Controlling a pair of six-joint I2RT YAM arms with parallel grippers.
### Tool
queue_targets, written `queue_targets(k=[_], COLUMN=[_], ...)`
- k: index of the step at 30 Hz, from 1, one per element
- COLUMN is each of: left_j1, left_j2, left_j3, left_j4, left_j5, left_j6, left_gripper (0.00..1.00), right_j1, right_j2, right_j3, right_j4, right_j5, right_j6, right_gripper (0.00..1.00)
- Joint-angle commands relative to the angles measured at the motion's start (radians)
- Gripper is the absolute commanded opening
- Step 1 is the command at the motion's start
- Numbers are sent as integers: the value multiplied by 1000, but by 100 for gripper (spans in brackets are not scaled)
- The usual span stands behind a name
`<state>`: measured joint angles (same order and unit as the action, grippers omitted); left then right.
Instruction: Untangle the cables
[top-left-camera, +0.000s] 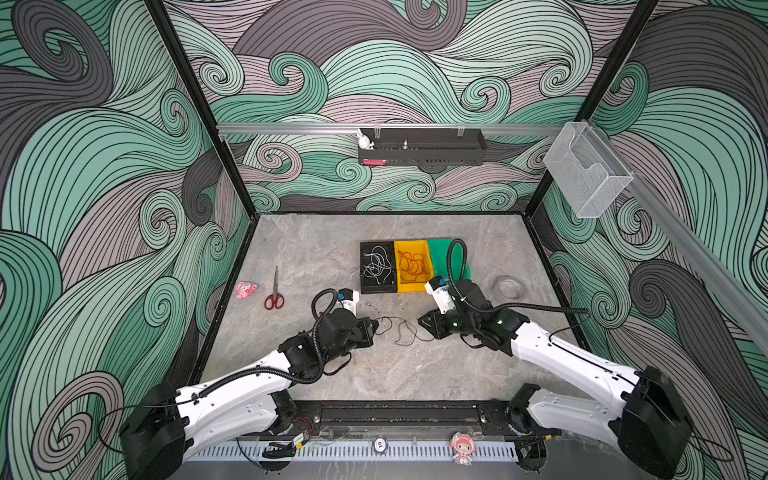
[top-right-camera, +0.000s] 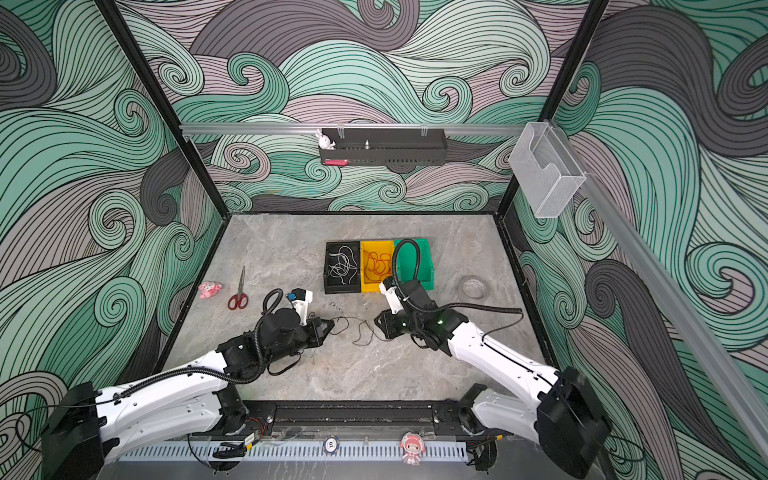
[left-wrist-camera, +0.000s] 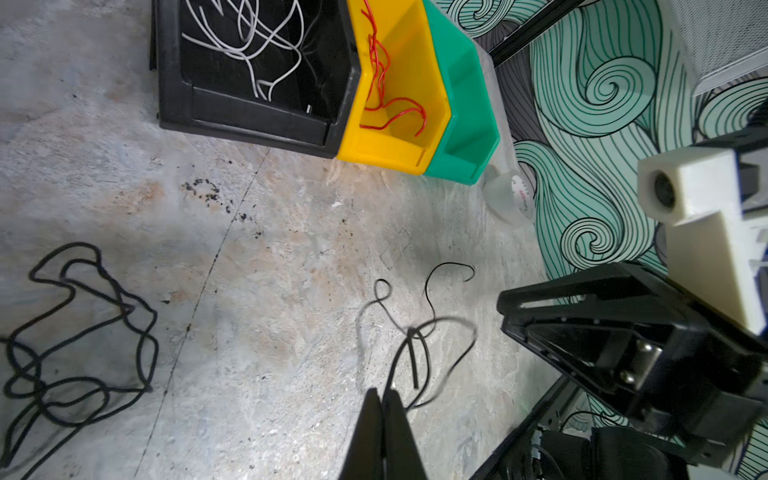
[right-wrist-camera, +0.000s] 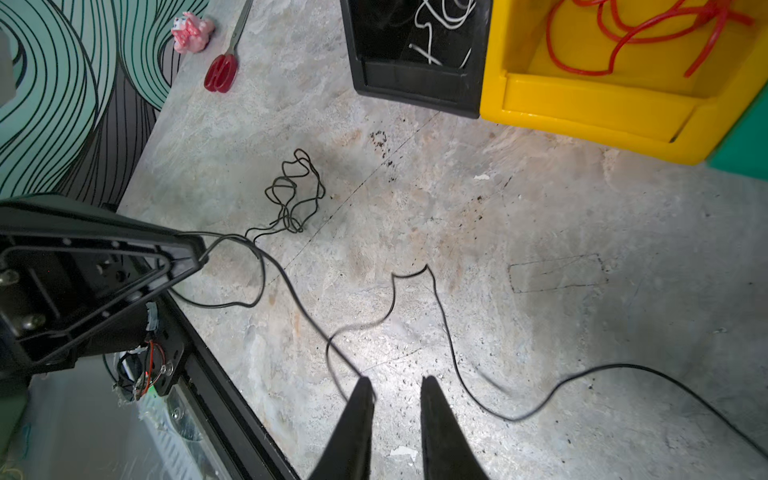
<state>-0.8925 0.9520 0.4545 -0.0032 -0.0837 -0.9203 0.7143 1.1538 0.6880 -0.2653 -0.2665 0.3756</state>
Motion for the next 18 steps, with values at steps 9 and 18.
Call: queue_targets(k=[9, 18], left_j1=[10, 13], left_j2=[5, -12], left_j3=[40, 33], left_j4=[-30, -38], left_j5=[-48, -50], left_j6=[56, 57], left_gripper=[0, 0], right_j1=[-31, -37], right_j2=[14, 81], right_j3=[1, 2], right_j4=[-32, -35], right_j5=[54, 92], right_j6=[-42, -49], right_gripper=[34, 39])
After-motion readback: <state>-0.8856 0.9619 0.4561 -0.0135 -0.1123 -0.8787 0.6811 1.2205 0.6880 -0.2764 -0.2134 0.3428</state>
